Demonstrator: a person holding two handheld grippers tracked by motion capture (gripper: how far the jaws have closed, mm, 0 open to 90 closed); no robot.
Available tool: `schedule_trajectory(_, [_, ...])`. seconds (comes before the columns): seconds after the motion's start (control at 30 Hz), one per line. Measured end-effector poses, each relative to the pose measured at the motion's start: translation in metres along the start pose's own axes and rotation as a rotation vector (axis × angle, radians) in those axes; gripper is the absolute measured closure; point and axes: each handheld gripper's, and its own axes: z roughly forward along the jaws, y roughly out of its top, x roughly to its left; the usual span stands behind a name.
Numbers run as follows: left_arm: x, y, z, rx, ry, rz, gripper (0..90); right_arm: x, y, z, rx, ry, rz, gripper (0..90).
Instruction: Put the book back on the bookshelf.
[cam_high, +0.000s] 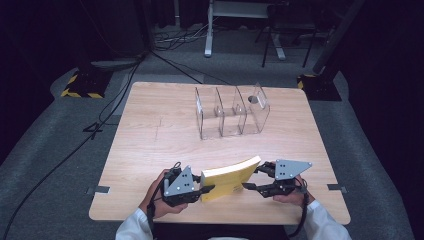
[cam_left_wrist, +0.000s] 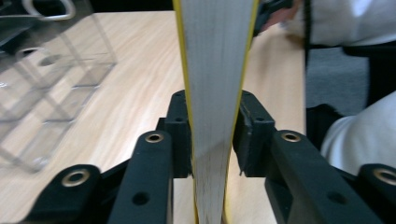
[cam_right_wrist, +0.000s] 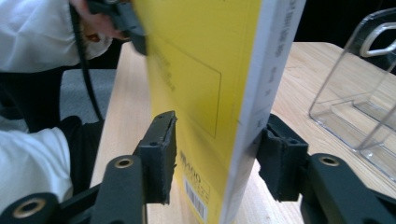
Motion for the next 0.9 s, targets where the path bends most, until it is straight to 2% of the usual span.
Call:
schedule_trajectory(0.07, [0.002, -0.004, -0.001, 0.006, 0.012, -0.010, 66.2, 0.002, 0.001, 0.000, 0.005, 0.012, -0.017, 54.8])
schedule_trajectory(0.17, [0.003, -0.008, -0.002, 0.010, 0.004, -0.011, 64.9, 0.005, 0.002, -0.001, 0.003, 0.035, -0.033, 58.8])
schedule_trajectory(0.2, [0.001, -0.012, -0.002, 0.030, 0.020, -0.012, 63.0, 0.007, 0.003, -0.001, 0.004, 0.060, -0.051, 61.4])
schedule_trajectory(0.23, [0.001, -0.012, -0.002, 0.030, 0.020, -0.012, 62.8, 0.008, 0.004, -0.001, 0.001, 0.070, -0.056, 62.1])
schedule_trajectory(0.4, [-0.001, -0.028, 0.002, 0.051, 0.028, -0.063, 63.3, 0.016, 0.009, 0.003, -0.008, 0.094, -0.071, 65.4])
schedule_trajectory(0.47, [-0.002, -0.037, 0.006, 0.076, 0.037, -0.078, 63.5, 0.019, 0.010, 0.005, -0.008, 0.090, -0.074, 67.4])
schedule_trajectory(0.63, [-0.003, -0.044, 0.007, 0.045, 0.041, -0.116, 65.8, 0.027, 0.015, 0.011, -0.019, 0.060, -0.074, 67.8])
schedule_trajectory(0.73, [-0.002, -0.048, 0.010, 0.057, 0.038, -0.117, 66.5, 0.028, 0.015, 0.017, -0.019, 0.057, -0.047, 62.1])
schedule_trajectory(0.83, [-0.001, -0.048, 0.013, 0.054, 0.056, -0.124, 66.1, 0.031, 0.014, 0.023, 0.008, 0.028, -0.063, 59.6])
schedule_trajectory(0.9, [-0.001, -0.048, 0.014, 0.051, 0.065, -0.121, 65.8, 0.032, 0.014, 0.024, 0.008, 0.011, -0.064, 61.2])
